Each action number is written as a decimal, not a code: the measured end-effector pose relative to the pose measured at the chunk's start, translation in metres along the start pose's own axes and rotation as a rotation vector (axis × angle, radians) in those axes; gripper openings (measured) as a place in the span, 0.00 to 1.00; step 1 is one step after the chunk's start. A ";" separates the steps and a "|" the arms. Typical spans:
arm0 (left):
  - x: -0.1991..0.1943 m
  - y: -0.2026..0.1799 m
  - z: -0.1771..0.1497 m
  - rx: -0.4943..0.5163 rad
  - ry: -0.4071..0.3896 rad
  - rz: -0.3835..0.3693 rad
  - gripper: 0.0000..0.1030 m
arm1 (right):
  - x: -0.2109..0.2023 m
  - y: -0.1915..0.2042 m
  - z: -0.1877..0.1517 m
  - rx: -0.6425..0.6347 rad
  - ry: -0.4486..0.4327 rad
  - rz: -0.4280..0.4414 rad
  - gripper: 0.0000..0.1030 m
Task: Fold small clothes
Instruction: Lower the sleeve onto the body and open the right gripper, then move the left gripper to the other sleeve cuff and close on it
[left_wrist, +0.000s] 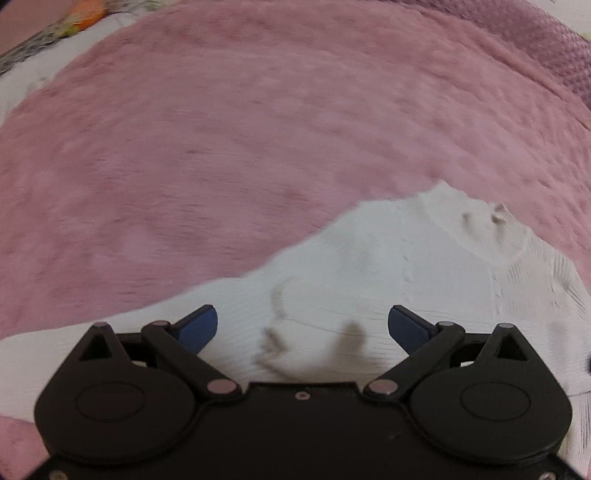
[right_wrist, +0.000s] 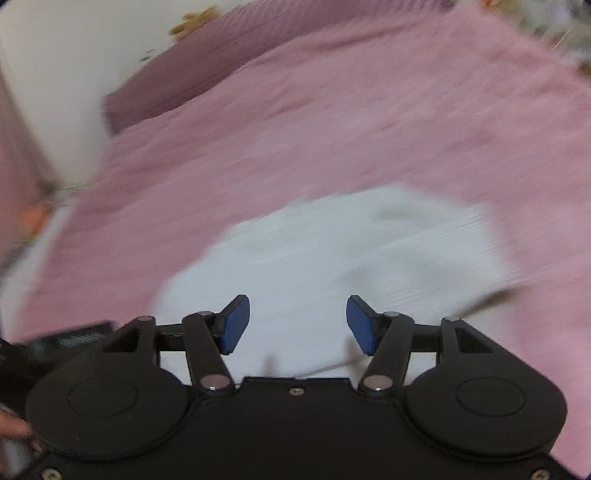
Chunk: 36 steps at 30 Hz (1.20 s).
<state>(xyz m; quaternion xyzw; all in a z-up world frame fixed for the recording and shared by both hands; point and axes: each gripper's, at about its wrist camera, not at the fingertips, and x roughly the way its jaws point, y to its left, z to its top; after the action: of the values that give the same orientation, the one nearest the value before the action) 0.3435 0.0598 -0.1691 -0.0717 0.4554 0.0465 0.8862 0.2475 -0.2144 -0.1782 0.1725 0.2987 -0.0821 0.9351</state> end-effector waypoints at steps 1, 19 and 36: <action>0.006 -0.006 -0.001 0.013 0.016 0.001 1.00 | -0.002 -0.008 0.001 -0.010 -0.019 -0.025 0.58; 0.043 -0.019 -0.017 0.071 0.046 0.063 1.00 | 0.033 -0.054 0.000 0.035 0.070 -0.180 0.58; -0.107 0.232 -0.099 -0.448 0.022 0.243 1.00 | 0.002 0.162 -0.070 -0.524 -0.025 0.234 0.60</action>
<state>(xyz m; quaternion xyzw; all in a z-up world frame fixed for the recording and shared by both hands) 0.1675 0.2703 -0.1588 -0.2115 0.4485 0.2516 0.8312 0.2530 -0.0383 -0.1885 -0.0428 0.2763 0.1043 0.9544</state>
